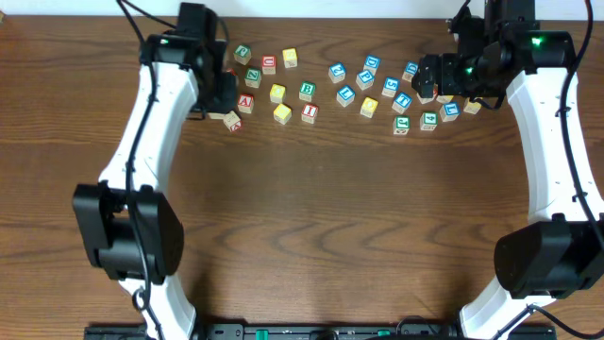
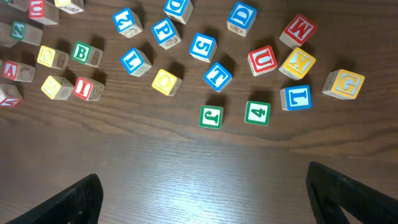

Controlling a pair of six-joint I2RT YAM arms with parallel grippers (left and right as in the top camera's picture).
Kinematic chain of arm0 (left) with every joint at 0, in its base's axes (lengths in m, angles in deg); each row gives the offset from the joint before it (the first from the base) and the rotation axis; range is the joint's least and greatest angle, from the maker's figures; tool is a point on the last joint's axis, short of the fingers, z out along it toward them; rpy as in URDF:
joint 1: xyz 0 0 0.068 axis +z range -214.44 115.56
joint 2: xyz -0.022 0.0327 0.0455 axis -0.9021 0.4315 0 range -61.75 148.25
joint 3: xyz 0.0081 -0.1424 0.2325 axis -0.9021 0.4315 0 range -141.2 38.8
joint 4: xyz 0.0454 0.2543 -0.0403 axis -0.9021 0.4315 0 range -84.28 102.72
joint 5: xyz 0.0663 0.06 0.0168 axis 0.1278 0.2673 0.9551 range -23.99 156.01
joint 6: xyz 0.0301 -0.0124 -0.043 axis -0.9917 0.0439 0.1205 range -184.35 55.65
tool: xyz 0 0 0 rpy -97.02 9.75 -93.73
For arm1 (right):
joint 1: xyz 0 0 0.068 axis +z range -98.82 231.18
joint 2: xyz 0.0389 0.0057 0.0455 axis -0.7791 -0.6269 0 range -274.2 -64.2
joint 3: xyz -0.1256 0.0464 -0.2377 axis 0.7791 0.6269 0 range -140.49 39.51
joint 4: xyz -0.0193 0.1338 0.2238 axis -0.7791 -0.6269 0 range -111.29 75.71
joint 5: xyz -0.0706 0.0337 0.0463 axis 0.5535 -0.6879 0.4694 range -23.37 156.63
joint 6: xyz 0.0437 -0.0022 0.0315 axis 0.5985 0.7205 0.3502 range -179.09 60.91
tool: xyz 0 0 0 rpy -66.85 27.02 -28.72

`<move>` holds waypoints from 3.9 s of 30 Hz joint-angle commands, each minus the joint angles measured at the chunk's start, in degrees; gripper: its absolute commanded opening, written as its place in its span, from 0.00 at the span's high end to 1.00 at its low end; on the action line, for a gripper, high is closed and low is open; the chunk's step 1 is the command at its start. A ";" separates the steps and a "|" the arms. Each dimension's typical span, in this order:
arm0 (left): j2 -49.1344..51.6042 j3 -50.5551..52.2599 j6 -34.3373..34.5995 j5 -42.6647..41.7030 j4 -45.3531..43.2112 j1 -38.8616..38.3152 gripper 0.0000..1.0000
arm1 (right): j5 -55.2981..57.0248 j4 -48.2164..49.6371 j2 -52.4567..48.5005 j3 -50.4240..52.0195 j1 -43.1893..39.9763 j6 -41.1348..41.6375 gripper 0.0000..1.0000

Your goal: Spell out ROBOT

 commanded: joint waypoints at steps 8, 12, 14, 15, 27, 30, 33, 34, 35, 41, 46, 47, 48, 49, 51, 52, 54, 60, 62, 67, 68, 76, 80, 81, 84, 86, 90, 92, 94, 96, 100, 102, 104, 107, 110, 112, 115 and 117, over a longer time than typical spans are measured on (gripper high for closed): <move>0.00 2.91 8.94 0.17 2.54 -9.14 0.72 | 0.00 -0.04 0.17 -1.05 0.24 -0.63 0.01; 0.00 6.03 9.33 0.17 1.29 -12.22 0.72 | 0.00 -0.04 0.17 -1.05 0.24 -0.63 0.01; 0.00 8.07 10.14 0.17 -0.09 -13.07 0.72 | 0.00 -0.04 0.17 -1.05 0.24 -0.63 0.01; 0.00 9.20 10.95 0.17 -1.07 -13.35 0.72 | 0.00 -0.04 0.17 -1.05 0.24 -0.63 0.01; 0.02 19.04 11.78 0.15 -14.49 -13.84 0.72 | -0.02 -0.04 0.17 -1.05 0.22 -0.63 0.01; 0.02 21.35 11.58 0.15 -17.59 -14.05 0.72 | 0.00 -0.04 0.17 -1.05 0.20 -0.63 0.01; 0.04 23.17 10.51 0.17 -20.92 -14.34 0.72 | -0.02 -0.04 0.17 -1.05 0.20 -0.63 0.01; 0.07 23.58 9.77 0.17 -21.97 -14.43 0.72 | 0.00 -0.04 0.17 -1.05 0.20 -0.63 0.01; 0.11 23.89 9.05 0.20 -23.10 -14.51 0.72 | -0.02 -0.04 0.17 -1.05 0.20 -0.63 0.01; 1.53 24.48 8.57 0.17 -25.81 -14.60 0.72 | 0.00 -0.04 0.17 -1.05 0.20 -0.63 0.01; 3.74 24.48 8.59 0.15 -25.35 -15.58 0.72 | 0.00 -0.04 0.17 -1.05 0.20 -0.63 0.01; 4.04 24.48 8.59 0.15 -25.35 -15.87 0.72 | 0.00 -0.04 0.17 -1.05 0.20 -0.63 0.01; 4.31 24.48 8.59 0.15 -25.35 -16.28 0.72 | 0.00 -0.04 0.17 -1.05 0.20 -0.63 0.01; 4.48 24.48 8.59 0.15 -25.35 -16.96 0.72 | -0.02 -0.04 0.17 -1.05 0.20 -0.63 0.01; 4.50 24.48 8.61 0.20 -25.42 -17.59 0.72 | 0.00 -0.04 0.17 -1.05 0.20 -0.63 0.01; 4.50 24.48 8.61 0.20 -25.59 -17.77 0.72 | 0.00 -0.04 0.17 -1.05 0.20 -0.63 0.01; 4.50 24.48 8.61 0.20 -25.94 -18.01 0.72 | 0.00 -0.04 0.17 -1.05 0.20 -0.63 0.01; 5.11 24.48 8.81 0.22 -27.08 -17.99 0.72 | -0.02 -0.04 0.17 -1.05 0.20 -0.63 0.01; 5.60 24.48 8.81 0.22 -27.30 -18.01 0.72 | 0.00 -0.04 0.17 -1.05 0.20 -0.63 0.01; 6.14 24.48 8.85 0.20 -27.52 -18.01 0.72 | 0.00 -0.04 0.17 -1.05 0.20 -0.63 0.01; 6.14 24.48 9.29 0.22 -27.52 -18.01 0.72 | 0.00 -0.04 0.17 -1.05 0.20 -0.63 0.01; 6.14 24.48 12.70 0.37 -27.76 -18.01 0.72 | 0.00 -0.04 0.17 -1.05 0.20 -0.63 0.01; 6.14 24.48 12.68 0.37 -27.76 -17.99 0.72 | 0.00 -0.04 0.17 -1.05 0.20 -0.63 0.01; 6.14 24.48 12.68 0.37 -27.76 -17.99 0.72 | 0.00 -0.04 0.17 -1.05 0.20 -0.63 0.01; 6.14 24.48 12.68 0.37 -27.74 -18.01 0.72 | 0.00 -0.04 0.17 -1.05 0.20 -0.63 0.01; 6.14 24.48 12.70 0.37 -27.74 -18.01 0.71 | 0.00 -0.04 0.17 -1.05 0.20 -0.63 0.01; 6.14 24.48 12.70 0.37 -27.74 -18.01 0.63 | 0.00 -0.04 0.17 -1.05 0.20 -0.63 0.01; 6.14 24.48 12.70 0.37 -27.74 -17.99 0.62 | 0.00 -0.04 0.17 -1.05 0.20 -0.63 0.01; 6.14 24.48 12.70 0.37 -27.74 -18.01 0.62 | 0.00 -0.04 0.17 -1.05 0.20 -0.63 0.01; 6.14 24.48 12.68 0.37 -27.74 -18.01 0.62 | 0.00 -0.04 0.17 -1.05 0.20 -0.63 0.01; 6.14 24.48 12.66 0.37 -27.76 -18.01 0.62 | 0.00 -0.04 0.17 -1.05 0.20 -0.63 0.01; 6.14 24.48 12.50 0.37 -27.74 -17.99 0.62 | 0.00 -0.04 0.17 -1.05 0.20 -0.63 0.01; 6.14 24.48 12.22 0.37 -27.71 -17.99 0.62 | 0.00 -0.04 0.17 -1.05 0.20 -0.63 0.01; 6.14 24.48 12.15 0.39 -27.71 -17.99 0.62 | -0.02 -0.04 0.17 -1.05 0.20 -0.63 0.01; 6.14 24.48 9.81 0.46 -27.78 -17.99 0.62 | 0.00 -0.04 0.17 -1.05 0.20 -0.63 0.01; 6.14 24.46 9.66 1.27 -27.91 -17.86 0.62 | 0.00 -0.04 0.17 -1.05 0.20 -0.63 0.01; 6.14 24.46 9.66 1.29 -27.96 -17.53 0.62 | 0.00 -0.04 0.17 -1.05 0.20 -0.63 0.01; 6.14 24.46 9.66 1.29 -27.98 -17.20 0.63 | 0.00 -0.04 0.17 -1.05 0.20 -0.63 0.01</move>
